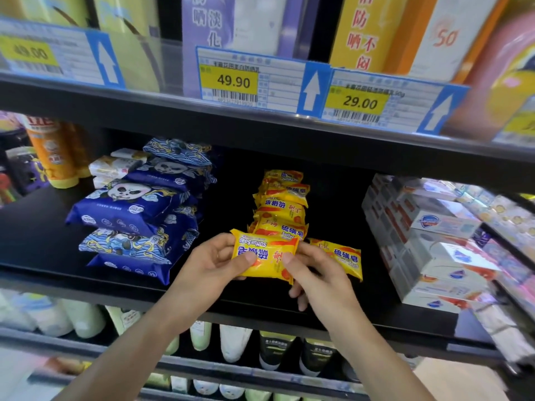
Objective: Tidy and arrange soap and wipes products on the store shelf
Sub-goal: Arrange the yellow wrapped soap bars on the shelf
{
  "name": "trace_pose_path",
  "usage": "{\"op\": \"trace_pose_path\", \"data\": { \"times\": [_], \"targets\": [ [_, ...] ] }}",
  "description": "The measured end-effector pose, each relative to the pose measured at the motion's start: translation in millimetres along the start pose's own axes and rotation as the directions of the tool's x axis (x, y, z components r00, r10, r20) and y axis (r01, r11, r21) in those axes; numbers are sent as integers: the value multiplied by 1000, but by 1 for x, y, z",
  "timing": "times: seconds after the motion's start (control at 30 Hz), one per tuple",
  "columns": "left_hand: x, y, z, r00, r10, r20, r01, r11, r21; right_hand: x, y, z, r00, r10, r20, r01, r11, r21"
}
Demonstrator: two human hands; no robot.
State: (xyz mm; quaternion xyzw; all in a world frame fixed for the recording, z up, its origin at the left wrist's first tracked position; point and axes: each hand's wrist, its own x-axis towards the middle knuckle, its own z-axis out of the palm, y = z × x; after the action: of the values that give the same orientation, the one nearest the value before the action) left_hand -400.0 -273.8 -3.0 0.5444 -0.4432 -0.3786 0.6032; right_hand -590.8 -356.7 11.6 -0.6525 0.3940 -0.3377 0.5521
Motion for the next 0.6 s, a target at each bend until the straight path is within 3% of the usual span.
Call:
{"op": "trace_pose_path", "data": {
  "times": [0.13,0.3,0.6],
  "targets": [
    [0,-1,1,1000,6,21,-5,999,-40,3,-2,-2,994,-49,98,42,996,74],
    [1,-1,2,999,20,27,-18,998,-56,2,7,-1,993,-101,65,97,993,60],
    [3,-1,4,990,-19,-141,14,999,-31,-1,17,-4,983,-184,-8,182,967,176]
  ]
}}
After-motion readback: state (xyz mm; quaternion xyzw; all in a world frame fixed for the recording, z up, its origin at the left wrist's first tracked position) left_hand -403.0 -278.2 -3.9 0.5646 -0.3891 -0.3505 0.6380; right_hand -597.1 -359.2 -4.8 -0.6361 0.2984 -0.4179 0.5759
